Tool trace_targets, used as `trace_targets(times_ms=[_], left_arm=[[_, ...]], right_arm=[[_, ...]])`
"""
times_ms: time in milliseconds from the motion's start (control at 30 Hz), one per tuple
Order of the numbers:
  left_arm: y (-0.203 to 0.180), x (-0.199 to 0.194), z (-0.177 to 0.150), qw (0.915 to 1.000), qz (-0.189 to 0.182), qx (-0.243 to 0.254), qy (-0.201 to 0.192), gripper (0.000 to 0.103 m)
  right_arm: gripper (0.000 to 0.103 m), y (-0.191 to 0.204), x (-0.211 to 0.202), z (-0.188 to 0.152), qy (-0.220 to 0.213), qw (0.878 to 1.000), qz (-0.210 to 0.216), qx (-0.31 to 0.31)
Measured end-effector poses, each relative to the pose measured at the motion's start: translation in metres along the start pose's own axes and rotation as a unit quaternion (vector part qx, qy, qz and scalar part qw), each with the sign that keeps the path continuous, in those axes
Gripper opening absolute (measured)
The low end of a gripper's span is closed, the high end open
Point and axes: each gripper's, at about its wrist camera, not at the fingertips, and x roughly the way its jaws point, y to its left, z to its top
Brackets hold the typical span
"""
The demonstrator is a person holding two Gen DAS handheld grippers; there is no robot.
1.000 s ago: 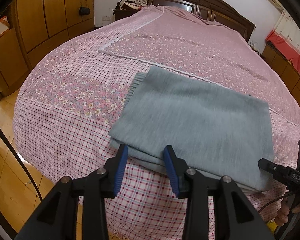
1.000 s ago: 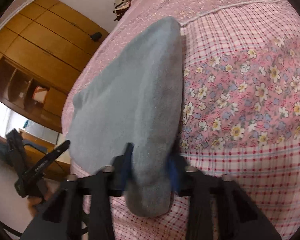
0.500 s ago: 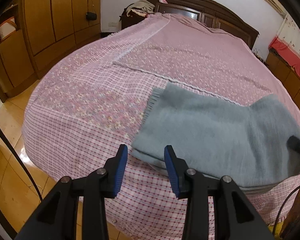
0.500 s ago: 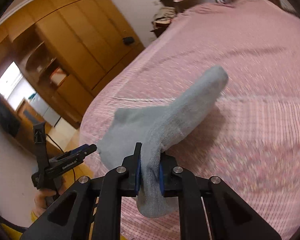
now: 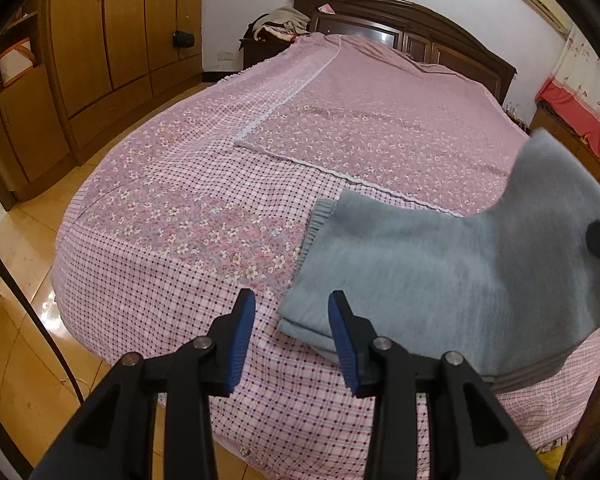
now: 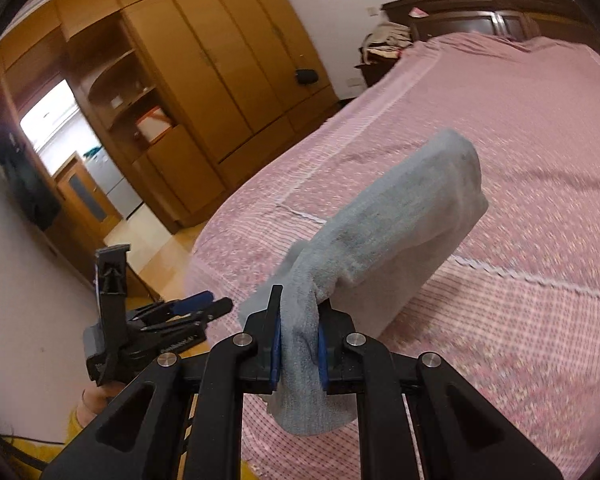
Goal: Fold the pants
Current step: 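Grasp the sweatpants edge with the right gripper and lift it up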
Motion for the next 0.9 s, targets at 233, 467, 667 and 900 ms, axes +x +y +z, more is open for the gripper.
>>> trace_targets(times_ms=[233,467,667,900], left_arm=[[0.002,0.005,0.002,1.0000,-0.005,-0.002,0.005,0.040],[0.013,0.009,0.000,0.9999,0.004,-0.011,0.011,0.039],[0.023,0.012,-0.002,0.9996,0.009,-0.020,0.016,0.039],[0.029,0.014,-0.006,0.9992,0.009,-0.031,0.022,0.039]], right_arm=[[0.015,0.019,0.038,0.017,0.033,0.999,0.029,-0.014],[0.015,0.022,0.090,0.024,0.085,0.994,0.063,0.013],[0.016,0.014,0.134,0.022,0.123,0.988,0.084,0.043],[0.031,0.008,0.150,0.020,0.131,0.981,0.109,0.089]])
